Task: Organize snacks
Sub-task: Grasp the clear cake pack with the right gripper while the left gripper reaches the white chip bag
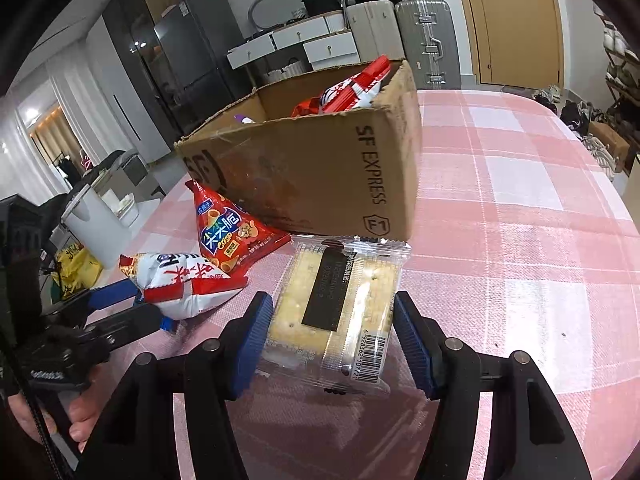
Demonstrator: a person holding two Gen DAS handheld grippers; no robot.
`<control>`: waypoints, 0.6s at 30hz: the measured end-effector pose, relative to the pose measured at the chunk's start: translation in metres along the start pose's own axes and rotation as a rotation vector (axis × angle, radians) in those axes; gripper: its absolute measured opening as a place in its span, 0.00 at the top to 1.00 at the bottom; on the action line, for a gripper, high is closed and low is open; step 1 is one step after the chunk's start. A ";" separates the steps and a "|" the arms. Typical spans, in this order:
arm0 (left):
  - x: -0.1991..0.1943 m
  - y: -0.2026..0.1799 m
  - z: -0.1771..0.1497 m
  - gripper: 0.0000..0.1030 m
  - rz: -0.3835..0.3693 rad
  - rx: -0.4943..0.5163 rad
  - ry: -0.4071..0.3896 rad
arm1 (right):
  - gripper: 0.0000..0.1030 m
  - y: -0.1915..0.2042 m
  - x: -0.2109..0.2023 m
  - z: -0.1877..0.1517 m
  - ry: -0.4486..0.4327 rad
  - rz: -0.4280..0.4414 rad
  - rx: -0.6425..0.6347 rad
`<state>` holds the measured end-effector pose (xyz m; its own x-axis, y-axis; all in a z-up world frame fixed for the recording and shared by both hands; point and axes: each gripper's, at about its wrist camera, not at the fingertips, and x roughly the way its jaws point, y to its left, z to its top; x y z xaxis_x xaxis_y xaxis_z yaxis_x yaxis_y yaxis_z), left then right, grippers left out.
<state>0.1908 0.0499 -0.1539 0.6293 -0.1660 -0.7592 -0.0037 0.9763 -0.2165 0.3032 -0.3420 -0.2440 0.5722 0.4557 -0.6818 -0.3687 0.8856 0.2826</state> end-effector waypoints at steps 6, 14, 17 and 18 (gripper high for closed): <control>0.009 -0.005 0.007 0.01 0.000 0.009 0.003 | 0.40 -0.001 -0.004 -0.004 -0.008 0.007 0.014; 0.023 -0.003 0.014 0.01 0.003 0.006 0.002 | 0.40 0.002 -0.002 -0.005 -0.014 0.012 0.026; 0.025 -0.001 0.014 0.01 0.007 0.002 -0.006 | 0.40 0.002 -0.001 -0.005 -0.013 0.012 0.029; 0.027 0.000 0.014 0.01 0.008 -0.003 -0.007 | 0.40 0.002 -0.001 -0.005 -0.012 0.012 0.029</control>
<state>0.2185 0.0474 -0.1653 0.6348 -0.1573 -0.7565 -0.0106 0.9772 -0.2121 0.2980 -0.3411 -0.2465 0.5764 0.4669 -0.6706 -0.3544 0.8823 0.3097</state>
